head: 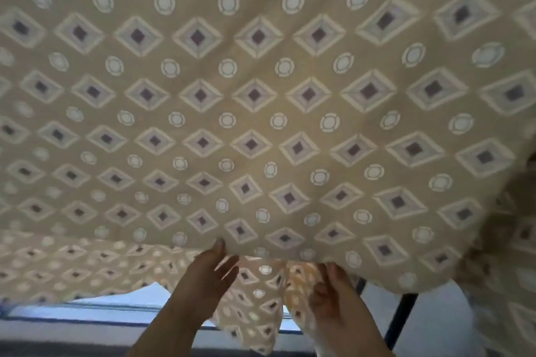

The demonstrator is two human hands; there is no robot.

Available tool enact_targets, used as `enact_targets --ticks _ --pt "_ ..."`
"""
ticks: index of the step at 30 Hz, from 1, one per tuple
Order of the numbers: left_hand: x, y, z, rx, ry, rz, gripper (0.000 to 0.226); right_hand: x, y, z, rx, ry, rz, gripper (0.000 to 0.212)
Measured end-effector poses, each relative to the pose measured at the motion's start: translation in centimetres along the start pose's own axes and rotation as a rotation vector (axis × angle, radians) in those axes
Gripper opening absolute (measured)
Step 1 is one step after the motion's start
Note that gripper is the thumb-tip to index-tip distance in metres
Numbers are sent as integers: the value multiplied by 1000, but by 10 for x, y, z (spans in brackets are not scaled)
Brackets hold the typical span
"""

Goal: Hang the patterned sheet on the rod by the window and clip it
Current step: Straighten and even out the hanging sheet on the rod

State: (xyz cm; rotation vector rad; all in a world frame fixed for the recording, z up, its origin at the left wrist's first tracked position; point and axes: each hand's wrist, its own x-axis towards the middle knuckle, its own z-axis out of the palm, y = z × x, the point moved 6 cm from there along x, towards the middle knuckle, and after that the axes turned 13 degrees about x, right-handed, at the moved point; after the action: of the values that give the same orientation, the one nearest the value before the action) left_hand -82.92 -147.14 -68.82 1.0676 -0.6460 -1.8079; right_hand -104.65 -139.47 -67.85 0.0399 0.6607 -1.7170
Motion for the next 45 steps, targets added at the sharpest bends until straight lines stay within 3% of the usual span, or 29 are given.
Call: enact_targets --ticks 4,9,11,13,19,27,31,33,41,45 --pt "32 16 17 -92 -184 151 7 22 -17 2 107 -300 -10 70" --pt "50 36 21 40 -261 283 13 28 -32 26 7 -510 -97 54" --pt "53 36 19 67 -257 347 10 34 -32 26 -30 -478 -182 39" --pt "57 30 16 117 -225 428 9 45 -33 11 -56 -369 -304 9" --pt "68 20 2 232 -27 678 8 59 -36 -13 -205 -331 -478 22" --pt "98 -13 -37 348 161 632 18 96 2 -65 -206 -130 -377 16" --pt "108 -36 -57 352 170 585 24 108 19 -94 -289 -26 -346 20" --pt "107 -44 -62 340 148 577 16 111 23 -101 -324 -12 -353 22" --pt "112 -75 -85 286 188 476 8 114 44 -133 -315 64 -279 15" --pt "112 -88 -93 256 176 408 15 108 52 -145 -341 92 -252 13"
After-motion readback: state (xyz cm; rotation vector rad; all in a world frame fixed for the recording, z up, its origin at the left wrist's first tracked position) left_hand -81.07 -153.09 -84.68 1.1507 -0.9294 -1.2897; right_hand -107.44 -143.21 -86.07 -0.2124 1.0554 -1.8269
